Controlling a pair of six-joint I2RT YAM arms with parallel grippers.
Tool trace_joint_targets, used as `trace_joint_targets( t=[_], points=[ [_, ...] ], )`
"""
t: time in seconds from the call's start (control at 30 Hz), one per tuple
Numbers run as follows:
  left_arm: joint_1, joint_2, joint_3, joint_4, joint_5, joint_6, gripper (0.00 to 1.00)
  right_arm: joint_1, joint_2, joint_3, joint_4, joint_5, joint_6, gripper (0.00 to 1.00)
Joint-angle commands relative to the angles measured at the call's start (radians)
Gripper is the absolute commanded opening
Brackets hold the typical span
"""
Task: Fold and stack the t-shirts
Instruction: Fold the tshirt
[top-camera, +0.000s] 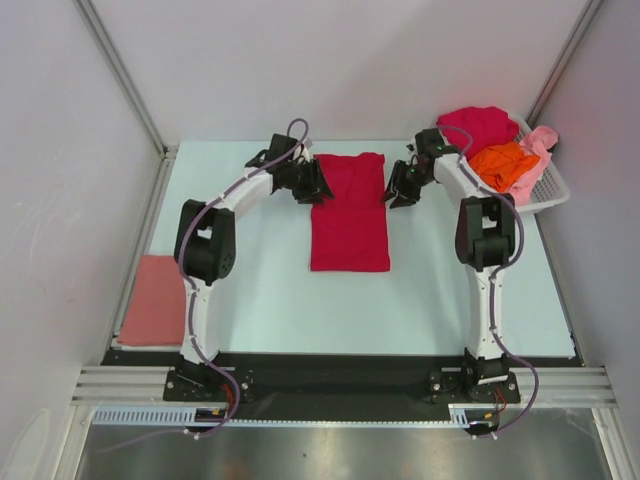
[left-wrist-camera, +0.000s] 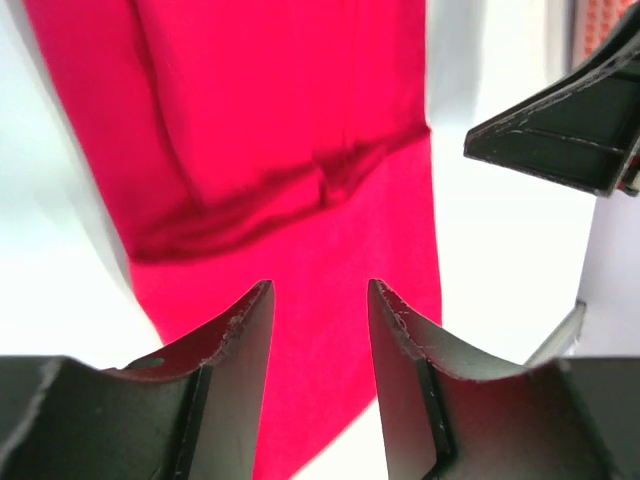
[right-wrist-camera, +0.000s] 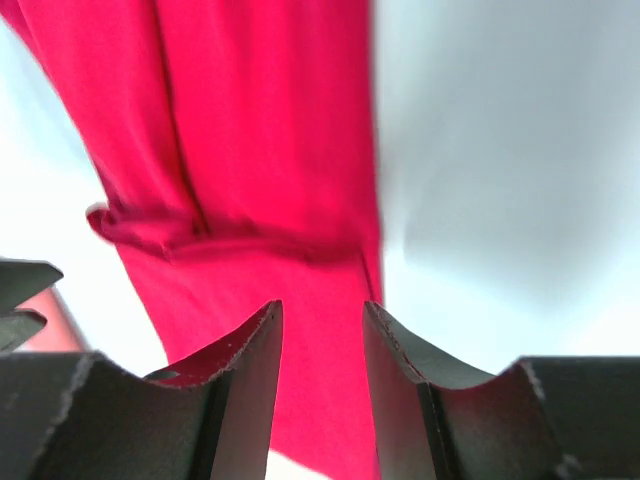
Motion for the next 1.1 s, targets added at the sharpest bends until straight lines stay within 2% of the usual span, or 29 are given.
trace_joint_targets(
  t=[0.0,0.07,0.17,0.27,0.37,0.47,0.57,0.7,0.9,1.07],
  points=[
    [-0.005,-0.109,-0.098,0.057,0.065,-0.008,0.48,-0.015,-0.142,-0.149,0.105,-0.149,0.017,0.43],
    [-0.007,-0.112,-0.122,0.077,0.078,-0.008,0.47,-0.035,-0.166,-0.240,0.177,-0.198,0.042,0.42],
    [-0.004,-0.092,-0.134,0.074,0.110,-0.011,0.46,-0.054,-0.156,-0.292,0.271,-0.340,0.101,0.38],
    [-0.010,-0.117,-0.184,0.080,0.148,-0.021,0.43,-0.055,-0.149,-0.363,0.390,-0.449,0.204,0.29],
    [-0.031,-0.181,-0.259,0.095,0.182,-0.022,0.43,-0.028,-0.198,-0.441,0.414,-0.509,0.188,0.27],
    [-0.059,-0.239,-0.397,0.143,0.208,-0.036,0.43,0.013,-0.266,-0.574,0.441,-0.594,0.183,0.26],
    [-0.076,-0.259,-0.497,0.187,0.193,-0.048,0.43,0.053,-0.310,-0.705,0.473,-0.579,0.160,0.24],
    [-0.076,-0.261,-0.617,0.266,0.162,-0.044,0.42,0.048,-0.331,-0.837,0.566,-0.563,0.172,0.21],
    [-0.061,-0.287,-0.688,0.215,0.092,0.028,0.40,0.002,-0.326,-0.935,0.497,-0.491,0.047,0.19],
    [-0.061,-0.391,-0.680,0.128,0.040,0.061,0.41,-0.051,-0.444,-1.013,0.472,-0.459,0.077,0.18]
  ],
)
